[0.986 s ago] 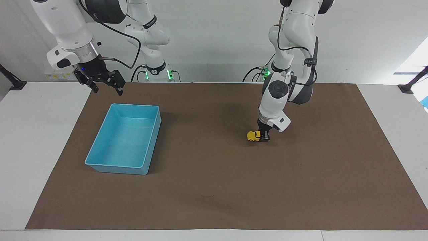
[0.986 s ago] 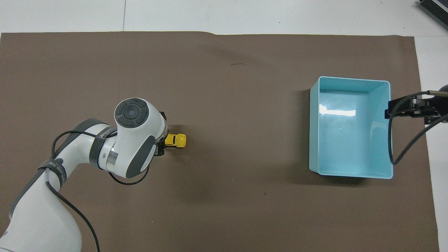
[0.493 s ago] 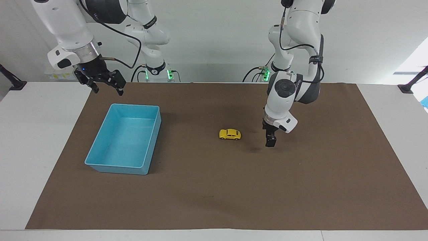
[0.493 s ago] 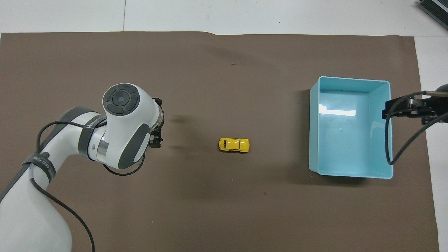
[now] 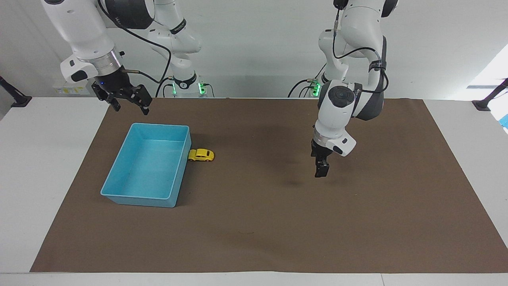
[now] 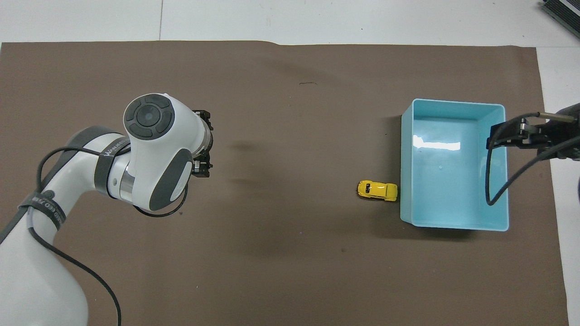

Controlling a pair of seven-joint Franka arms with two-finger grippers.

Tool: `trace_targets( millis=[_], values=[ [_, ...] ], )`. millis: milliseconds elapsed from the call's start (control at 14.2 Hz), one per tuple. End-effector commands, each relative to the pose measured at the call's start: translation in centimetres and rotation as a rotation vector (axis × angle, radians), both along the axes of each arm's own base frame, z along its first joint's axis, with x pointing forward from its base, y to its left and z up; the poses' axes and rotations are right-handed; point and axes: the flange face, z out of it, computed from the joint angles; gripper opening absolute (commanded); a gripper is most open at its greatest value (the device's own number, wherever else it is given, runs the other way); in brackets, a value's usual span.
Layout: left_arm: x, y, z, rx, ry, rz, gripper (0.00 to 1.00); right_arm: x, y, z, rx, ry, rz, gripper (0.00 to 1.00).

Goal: Wind up and store yellow beetle car
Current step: 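Raise the left gripper away while the right gripper reaches toward the car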

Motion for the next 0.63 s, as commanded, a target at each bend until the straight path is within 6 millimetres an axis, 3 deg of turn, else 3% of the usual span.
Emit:
trace_targets(
  millis=[0,352,493,563],
  values=[
    [1.2,0.2,0.9,0.019,-0.034,-0.038,1.0,-0.3,1.1,-0.9,0.015,-0.022,-0.092,1.0],
    [1.8,-0.1,1.8,0.027,-0.056,-0.167,1.0,0.7,3.0,-3.9,0.032,-0.03,-0.435,1.0],
    [2.2,-0.1,3.9,0.025,-0.093,-0.263,1.0,0.9,3.2,-4.8,0.033,-0.019,-0.536,1.0],
    [2.5,0.0,4.6,0.023,-0.107,-0.3,1.0,0.9,4.2,-5.0,0.037,-0.023,-0.576,1.0]
  ],
)
